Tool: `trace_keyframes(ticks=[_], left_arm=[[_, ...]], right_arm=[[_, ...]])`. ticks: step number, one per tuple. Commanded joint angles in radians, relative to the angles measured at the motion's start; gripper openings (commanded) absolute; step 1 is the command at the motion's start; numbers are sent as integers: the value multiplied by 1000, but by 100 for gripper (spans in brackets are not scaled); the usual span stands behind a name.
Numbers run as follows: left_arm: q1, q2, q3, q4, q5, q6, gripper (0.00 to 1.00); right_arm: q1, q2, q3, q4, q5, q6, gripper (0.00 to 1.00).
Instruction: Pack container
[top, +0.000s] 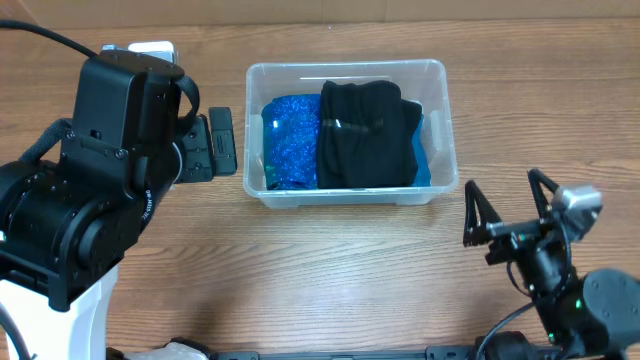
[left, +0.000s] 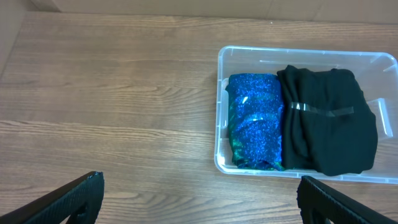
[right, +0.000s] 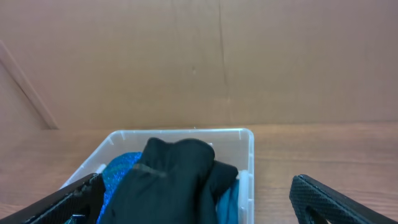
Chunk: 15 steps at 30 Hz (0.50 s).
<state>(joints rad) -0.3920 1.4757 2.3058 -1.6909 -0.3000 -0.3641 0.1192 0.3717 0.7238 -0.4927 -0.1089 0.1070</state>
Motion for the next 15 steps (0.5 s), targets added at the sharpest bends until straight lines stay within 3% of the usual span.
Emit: trace_keyframes(ticks=[1, 9, 15], left_arm=[[-1, 3, 1, 2, -14, 9, 100], [-1, 3, 1, 2, -14, 9, 100], [-1, 3, 1, 2, -14, 9, 100]], right_arm=[[-23, -109, -118, -2, -16, -3, 100], [-32, -234, -310, 22, -5, -3, 100], [-67, -340, -466, 132, -5, -3, 100]])
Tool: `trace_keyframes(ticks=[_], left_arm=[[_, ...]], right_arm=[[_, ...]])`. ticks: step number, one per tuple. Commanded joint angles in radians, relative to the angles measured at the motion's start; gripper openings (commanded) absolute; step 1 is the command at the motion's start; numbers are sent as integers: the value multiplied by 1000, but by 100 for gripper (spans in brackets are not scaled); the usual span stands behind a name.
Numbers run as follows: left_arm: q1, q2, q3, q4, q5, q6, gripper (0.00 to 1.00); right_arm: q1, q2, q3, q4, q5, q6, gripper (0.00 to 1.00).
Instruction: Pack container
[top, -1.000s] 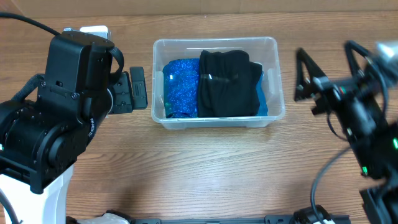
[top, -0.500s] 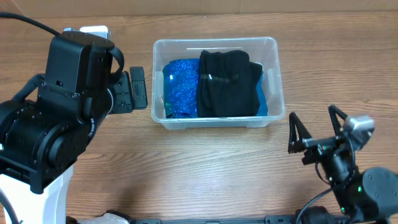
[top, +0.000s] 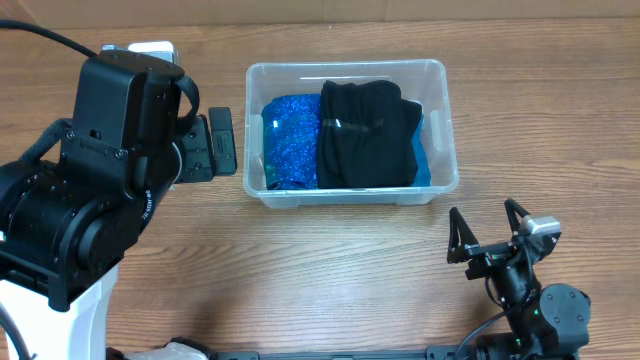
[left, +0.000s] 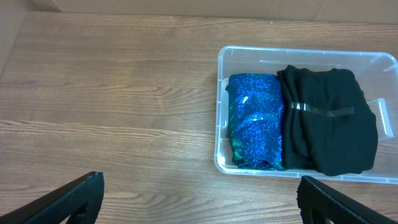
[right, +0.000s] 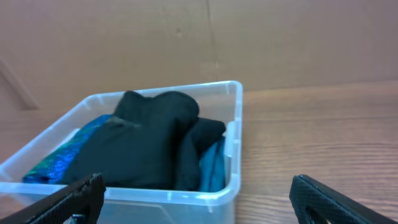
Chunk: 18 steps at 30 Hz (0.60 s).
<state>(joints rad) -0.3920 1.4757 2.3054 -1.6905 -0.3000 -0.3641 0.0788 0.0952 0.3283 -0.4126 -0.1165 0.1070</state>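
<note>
A clear plastic container (top: 440, 120) stands on the wooden table. Inside lie a sparkly blue folded cloth (top: 290, 140) at the left and a black folded garment (top: 365, 135) over a teal one (top: 424, 160). The same container (left: 221, 118) with the blue cloth (left: 255, 121) and black garment (left: 326, 121) shows in the left wrist view. My left gripper (left: 199, 202) hangs open high over the table left of the container. My right gripper (top: 487, 240) stands open and empty near the table's front, right of the container (right: 233, 134).
The left arm's large black body (top: 90, 190) fills the left side of the overhead view. A brown cardboard wall (right: 199, 37) rises behind the table. Bare wood (top: 560, 110) lies right of the container.
My right gripper has moved back toward the table's front edge and a little left, and its view now looks lower at the container. The left arm and the container's contents have not moved.
</note>
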Motion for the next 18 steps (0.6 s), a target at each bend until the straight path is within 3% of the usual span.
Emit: trace_keyframes(ticks=[1, 5, 18], left_arm=[[-1, 3, 1, 2, -14, 9, 100], [-1, 3, 1, 2, -14, 9, 100], [-1, 3, 1, 2, -14, 9, 100]], right_arm=[[-33, -84, -97, 78, 3, -3, 100], [-51, -92, -183, 172, 3, -3, 100], [-53, -92, -257, 184, -16, -3, 100]])
